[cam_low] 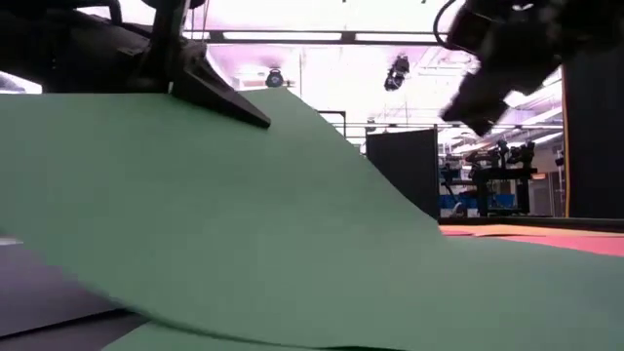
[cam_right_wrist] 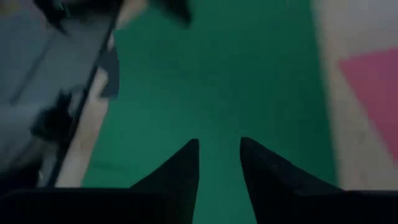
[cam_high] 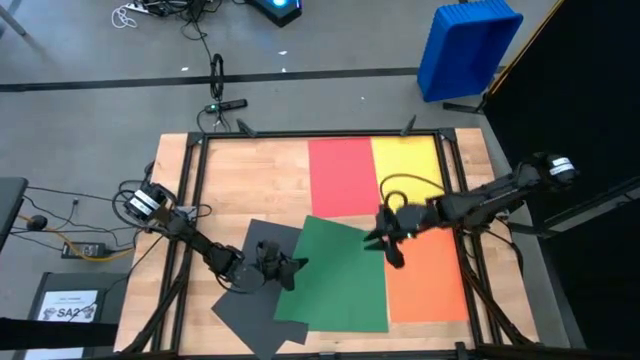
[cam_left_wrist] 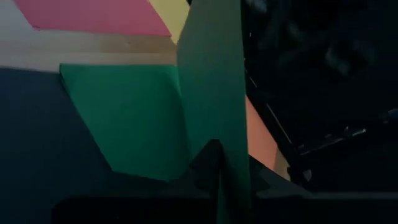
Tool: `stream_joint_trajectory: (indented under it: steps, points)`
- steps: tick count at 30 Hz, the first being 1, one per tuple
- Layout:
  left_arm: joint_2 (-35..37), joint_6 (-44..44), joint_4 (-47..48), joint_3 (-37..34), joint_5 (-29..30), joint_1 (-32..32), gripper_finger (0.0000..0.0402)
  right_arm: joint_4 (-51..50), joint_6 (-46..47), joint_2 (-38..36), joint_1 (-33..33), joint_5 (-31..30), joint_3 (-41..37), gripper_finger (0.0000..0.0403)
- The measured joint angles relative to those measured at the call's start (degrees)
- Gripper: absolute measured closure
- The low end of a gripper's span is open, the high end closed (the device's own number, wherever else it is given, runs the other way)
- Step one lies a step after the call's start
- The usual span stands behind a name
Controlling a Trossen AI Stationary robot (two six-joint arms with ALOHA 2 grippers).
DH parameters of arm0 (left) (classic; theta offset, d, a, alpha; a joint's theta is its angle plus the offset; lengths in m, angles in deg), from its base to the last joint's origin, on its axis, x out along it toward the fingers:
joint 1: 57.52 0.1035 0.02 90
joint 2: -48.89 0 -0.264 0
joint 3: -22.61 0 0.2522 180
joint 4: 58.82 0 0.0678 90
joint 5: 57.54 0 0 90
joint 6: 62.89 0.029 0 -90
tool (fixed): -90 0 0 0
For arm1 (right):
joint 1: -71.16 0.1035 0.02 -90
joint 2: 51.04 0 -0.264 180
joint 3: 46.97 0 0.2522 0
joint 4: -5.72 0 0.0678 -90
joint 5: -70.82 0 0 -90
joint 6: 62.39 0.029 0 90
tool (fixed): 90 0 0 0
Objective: Organize paper
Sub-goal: Stack the green colored paper on top of the green colored papers
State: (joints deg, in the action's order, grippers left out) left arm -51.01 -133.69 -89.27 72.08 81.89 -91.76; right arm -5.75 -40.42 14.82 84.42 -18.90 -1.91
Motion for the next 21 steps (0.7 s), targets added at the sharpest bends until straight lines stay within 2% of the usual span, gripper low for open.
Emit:
stream_joint_trajectory:
  steps: [5,8,14,21]
  points:
    - [-2.20,-2.35,1.10,1.85,3.13,-0.28,0.0402,-4.64,4.09,2.85,9.72,-7.61,-0.27,0.0341]
    - [-5.55,-5.87,0.85,3.81,5.05,-0.86,0.0402,-7.71,6.92,3.77,13.64,-9.80,-0.25,0.0364]
    - [-11.45,-9.18,0.37,8.96,7.97,-1.61,0.0402,-12.43,10.01,6.88,17.41,-9.33,-0.24,0.0400]
    - [-14.12,-10.30,0.34,11.86,13.26,-1.44,0.0402,-8.36,11.44,15.62,17.87,-6.46,0.11,0.0402]
